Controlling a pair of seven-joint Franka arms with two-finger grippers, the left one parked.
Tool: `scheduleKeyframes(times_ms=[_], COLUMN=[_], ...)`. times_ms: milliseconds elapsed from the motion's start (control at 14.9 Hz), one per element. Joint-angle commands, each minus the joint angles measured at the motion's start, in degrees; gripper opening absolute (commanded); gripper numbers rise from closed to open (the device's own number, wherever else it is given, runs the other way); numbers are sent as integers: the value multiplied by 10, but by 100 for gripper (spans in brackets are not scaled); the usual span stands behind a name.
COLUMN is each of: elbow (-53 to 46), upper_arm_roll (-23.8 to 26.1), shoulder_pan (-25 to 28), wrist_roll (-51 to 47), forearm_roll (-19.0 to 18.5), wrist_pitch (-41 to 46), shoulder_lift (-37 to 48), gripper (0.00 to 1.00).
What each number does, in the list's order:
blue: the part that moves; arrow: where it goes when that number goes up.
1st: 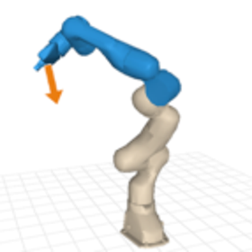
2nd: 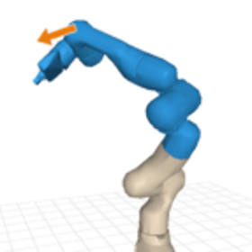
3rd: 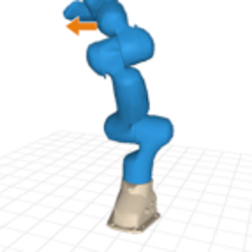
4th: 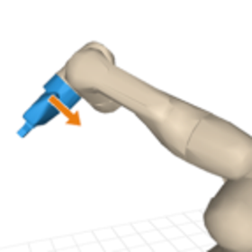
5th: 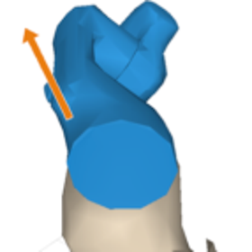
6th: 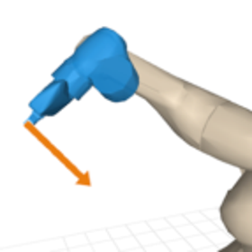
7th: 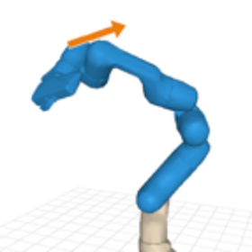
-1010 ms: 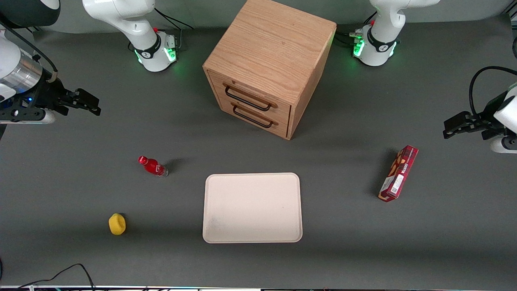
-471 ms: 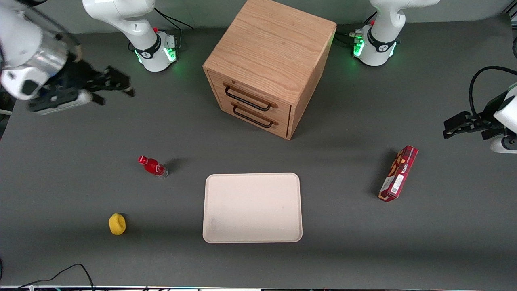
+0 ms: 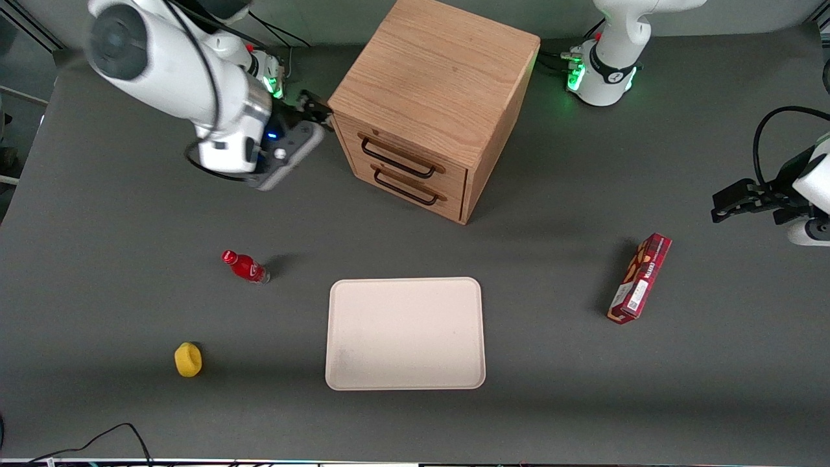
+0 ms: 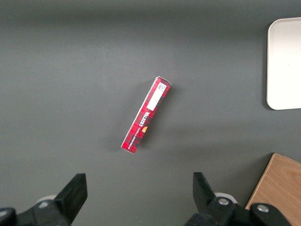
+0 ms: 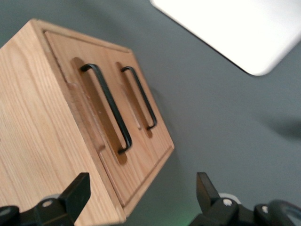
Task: Open upper drawer
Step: 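Move the right gripper to the upper drawer's black handle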
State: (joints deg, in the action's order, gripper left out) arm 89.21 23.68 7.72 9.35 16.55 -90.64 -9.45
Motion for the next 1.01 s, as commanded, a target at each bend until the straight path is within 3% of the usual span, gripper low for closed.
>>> scheduleKeyframes(times_ms=[0, 404, 942], elbow=[-35, -26, 24], upper_arm_roll=[23, 71, 84], shoulder_pan=[-4, 5, 17], wrist_roll=[89, 94, 93], forearm_roll=[16, 15, 7], wrist_pitch=[-17, -81, -146], shoulder_lift=[-79, -165, -177], gripper=[100, 100, 100])
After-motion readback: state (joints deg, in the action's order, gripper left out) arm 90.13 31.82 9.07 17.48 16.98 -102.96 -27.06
